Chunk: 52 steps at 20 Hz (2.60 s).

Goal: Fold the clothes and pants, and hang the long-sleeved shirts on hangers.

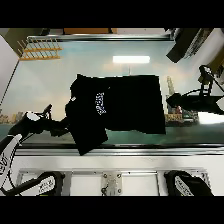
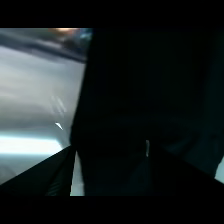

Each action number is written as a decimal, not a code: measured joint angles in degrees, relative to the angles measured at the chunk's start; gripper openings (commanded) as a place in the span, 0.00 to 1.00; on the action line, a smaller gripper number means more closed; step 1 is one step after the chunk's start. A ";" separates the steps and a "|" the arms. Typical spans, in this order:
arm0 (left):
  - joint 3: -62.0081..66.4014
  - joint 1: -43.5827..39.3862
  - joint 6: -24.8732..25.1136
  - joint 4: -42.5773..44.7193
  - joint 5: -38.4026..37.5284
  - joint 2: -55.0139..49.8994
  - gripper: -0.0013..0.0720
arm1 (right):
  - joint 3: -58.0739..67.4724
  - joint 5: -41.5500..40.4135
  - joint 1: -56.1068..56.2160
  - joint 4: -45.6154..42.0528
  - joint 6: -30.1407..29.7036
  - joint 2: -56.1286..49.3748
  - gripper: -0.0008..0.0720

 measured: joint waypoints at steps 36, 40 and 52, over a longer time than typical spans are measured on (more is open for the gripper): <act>17.64 -1.07 0.92 7.28 -4.61 4.96 0.03 | -17.38 -18.49 1.22 -3.78 17.14 -4.46 0.02; 29.99 2.71 0.96 6.51 -9.62 15.39 0.03 | 2.10 -8.11 -1.20 -9.38 13.42 -2.62 0.02; 58.49 4.28 -3.72 7.21 -12.52 44.04 0.03 | 30.93 2.43 -2.29 -12.79 10.27 16.68 0.02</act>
